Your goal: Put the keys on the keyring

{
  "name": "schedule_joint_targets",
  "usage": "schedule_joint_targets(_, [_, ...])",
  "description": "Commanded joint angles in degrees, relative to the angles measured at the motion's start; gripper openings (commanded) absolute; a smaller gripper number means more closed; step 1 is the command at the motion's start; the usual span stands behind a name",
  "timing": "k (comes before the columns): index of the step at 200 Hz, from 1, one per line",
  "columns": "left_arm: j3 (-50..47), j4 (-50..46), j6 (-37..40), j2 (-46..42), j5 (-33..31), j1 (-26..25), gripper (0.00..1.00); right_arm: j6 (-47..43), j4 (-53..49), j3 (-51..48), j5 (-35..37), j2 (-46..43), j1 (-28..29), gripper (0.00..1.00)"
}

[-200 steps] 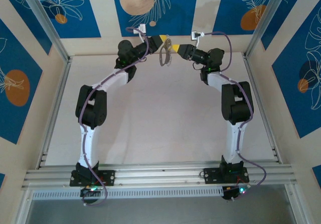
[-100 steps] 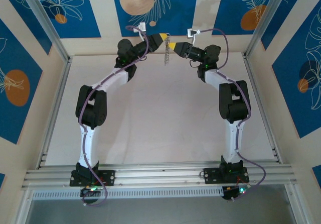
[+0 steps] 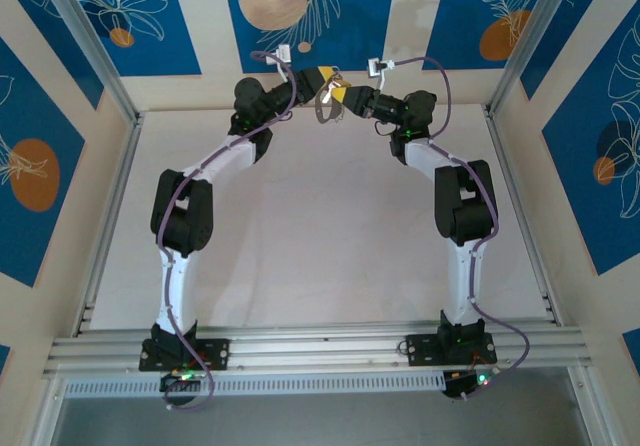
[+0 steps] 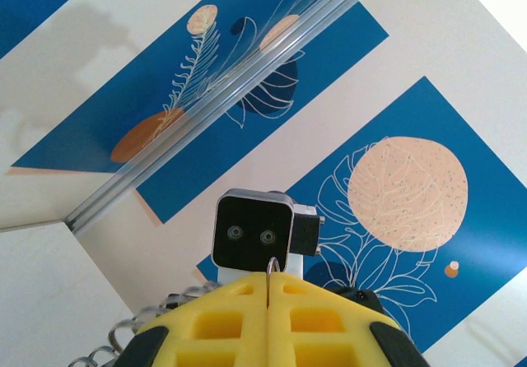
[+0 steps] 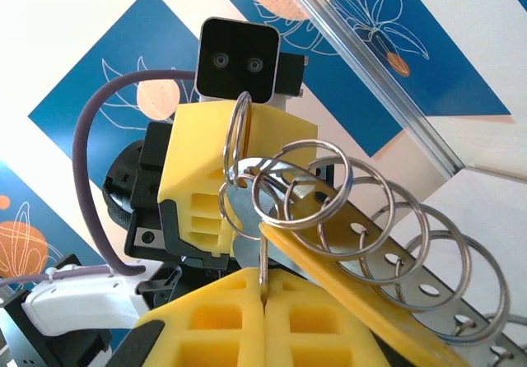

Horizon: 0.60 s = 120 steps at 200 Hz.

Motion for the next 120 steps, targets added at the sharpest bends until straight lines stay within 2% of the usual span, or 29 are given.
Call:
schedule_joint_targets(1, [2.53, 2.98, -0.05, 0.98, 0.72, -0.45, 0.00, 0.50, 2.32, -0.38, 0.27, 0.53, 0.33, 0.00])
schedule_joint_targets(62, [2.82, 2.97, 0.13, 1.06, 0.81, -0.48, 0.00, 0.67, 0.44, 1.81, -0.81, 2.97, 2.78, 0.00])
schedule_joint_targets(105, [2.65, 3.14, 0.22, 1.05, 0.96, -0.51, 0.00, 1.73, 0.93, -0.25, -0.51, 2.37, 1.45, 0.00])
schedule_joint_targets(120, [2.59, 3.22, 0.31, 1.13, 1.13, -0.45, 0.00, 2.10, 1.20, -1.78, -0.55, 1.32, 0.65, 0.11])
